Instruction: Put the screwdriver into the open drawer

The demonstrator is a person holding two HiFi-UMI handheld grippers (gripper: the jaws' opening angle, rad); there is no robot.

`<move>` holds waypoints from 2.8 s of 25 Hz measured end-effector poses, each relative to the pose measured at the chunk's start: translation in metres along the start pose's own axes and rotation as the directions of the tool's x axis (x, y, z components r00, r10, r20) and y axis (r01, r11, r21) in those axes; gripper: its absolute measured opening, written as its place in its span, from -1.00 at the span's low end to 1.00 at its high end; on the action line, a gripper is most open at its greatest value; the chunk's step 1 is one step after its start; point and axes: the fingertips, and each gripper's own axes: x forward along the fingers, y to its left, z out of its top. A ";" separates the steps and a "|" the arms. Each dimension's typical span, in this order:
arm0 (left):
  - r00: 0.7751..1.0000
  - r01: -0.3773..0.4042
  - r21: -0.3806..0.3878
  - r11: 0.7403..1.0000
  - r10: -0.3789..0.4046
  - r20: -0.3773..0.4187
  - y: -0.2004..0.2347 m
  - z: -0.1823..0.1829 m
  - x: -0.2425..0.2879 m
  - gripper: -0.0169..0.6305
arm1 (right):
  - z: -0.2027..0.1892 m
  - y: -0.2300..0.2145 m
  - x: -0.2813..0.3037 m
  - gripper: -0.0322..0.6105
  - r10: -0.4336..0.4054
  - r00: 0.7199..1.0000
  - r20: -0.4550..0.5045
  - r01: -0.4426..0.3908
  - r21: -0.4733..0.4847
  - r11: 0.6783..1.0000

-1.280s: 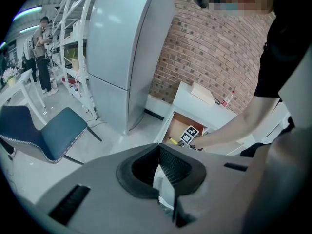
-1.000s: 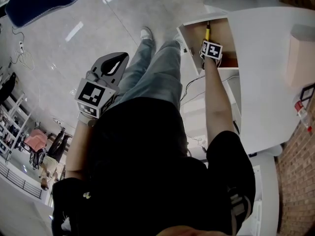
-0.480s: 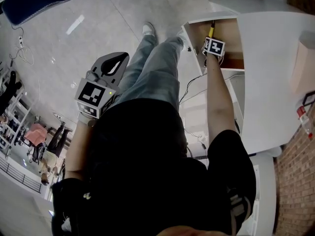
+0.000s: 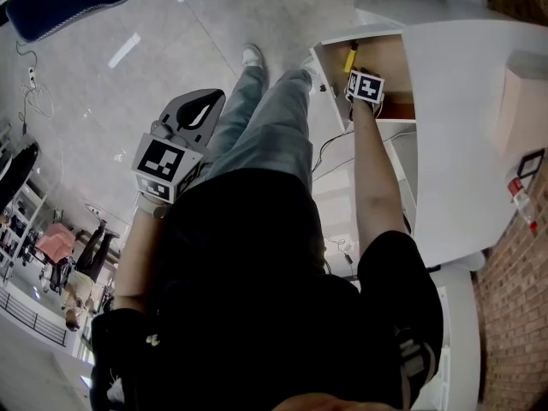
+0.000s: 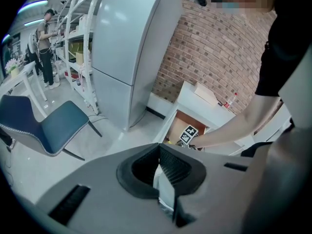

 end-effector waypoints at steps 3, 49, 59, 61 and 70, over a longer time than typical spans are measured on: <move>1.000 -0.001 0.000 1.000 0.001 0.015 -0.002 0.007 -0.006 -0.93 | 0.010 0.007 -0.022 -0.64 0.003 0.999 0.035 -0.002 -0.032 1.000; 0.852 0.003 -0.024 1.000 0.010 0.523 0.021 0.159 -0.088 -0.93 | 0.210 0.175 -0.452 -0.87 0.374 0.673 0.638 -0.102 -0.421 0.901; 0.776 0.027 0.053 0.998 -0.054 0.629 0.006 0.212 -0.147 -0.94 | 0.226 0.195 -0.554 -0.87 0.382 0.502 0.776 -0.048 -0.416 0.908; 0.762 0.026 0.074 0.997 -0.067 0.644 0.002 0.221 -0.161 -0.94 | 0.227 0.200 -0.574 -0.87 0.384 0.474 0.793 -0.030 -0.421 0.907; 0.684 -0.020 0.173 0.985 -0.112 0.721 -0.022 0.257 -0.226 -0.94 | 0.224 0.222 -0.643 -0.87 0.406 0.355 0.842 0.012 -0.438 0.899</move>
